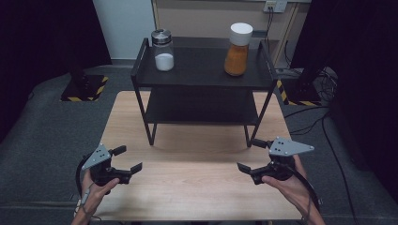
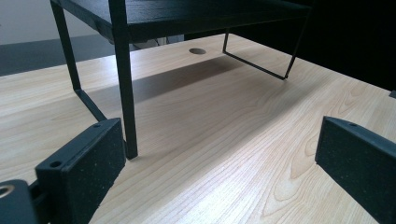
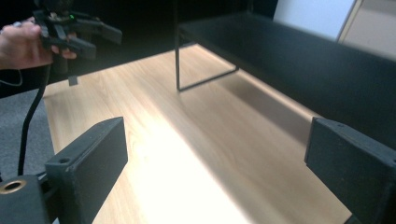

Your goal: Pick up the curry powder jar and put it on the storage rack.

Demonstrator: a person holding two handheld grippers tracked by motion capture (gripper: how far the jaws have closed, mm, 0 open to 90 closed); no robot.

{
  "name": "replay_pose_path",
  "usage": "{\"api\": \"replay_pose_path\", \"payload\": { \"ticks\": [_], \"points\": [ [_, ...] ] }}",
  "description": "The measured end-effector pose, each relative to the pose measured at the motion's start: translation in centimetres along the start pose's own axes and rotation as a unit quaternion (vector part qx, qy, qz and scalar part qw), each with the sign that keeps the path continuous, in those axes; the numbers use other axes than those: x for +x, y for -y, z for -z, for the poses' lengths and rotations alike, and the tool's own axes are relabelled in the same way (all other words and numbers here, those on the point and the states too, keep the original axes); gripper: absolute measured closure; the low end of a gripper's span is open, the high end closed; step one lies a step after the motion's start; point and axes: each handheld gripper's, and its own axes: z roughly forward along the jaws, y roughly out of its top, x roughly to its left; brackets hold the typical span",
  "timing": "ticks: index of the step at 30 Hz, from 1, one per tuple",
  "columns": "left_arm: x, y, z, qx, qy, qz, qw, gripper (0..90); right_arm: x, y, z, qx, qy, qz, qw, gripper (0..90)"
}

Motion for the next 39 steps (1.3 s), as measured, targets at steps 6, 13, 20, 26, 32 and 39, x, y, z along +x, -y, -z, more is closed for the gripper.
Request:
{"api": "replay_pose_path", "payload": {
  "ticks": [6,13,20,26,32,39],
  "points": [
    [-0.1,0.0,0.0,0.0,-0.001,-0.001,1.0,0.4,0.2,2.3,0.4,-0.002,0.01,-0.015,0.9998,6.2],
    [-0.5,0.0,0.0,-0.013,0.015,-0.01,0.9997,0.3,0.7,5.0,0.4,-0.009,0.021,-0.028,0.9993,5.7],
    [-0.5,0.1,-0.1,-0.021,0.031,-0.008,0.9993,0.3,0.6,6.8,0.3,-0.01,0.021,-0.047,0.9986,4.9],
    [-0.4,0.2,0.0,-0.035,0.047,-0.011,0.9982,0.3,0.5,7.6,0.4,-0.008,0.028,-0.049,0.9984,4.2],
    [-0.6,0.1,-0.2,-0.039,0.061,-0.024,0.9971,0.2,0.5,8.1,0.3,-0.006,0.029,-0.05,0.9983,2.9],
    [-0.8,0.1,-0.1,-0.047,0.067,-0.03,0.9961,0.1,0.8,8.8,0.1,-0.008,0.028,-0.053,0.9982,1.9]
  ]
}}
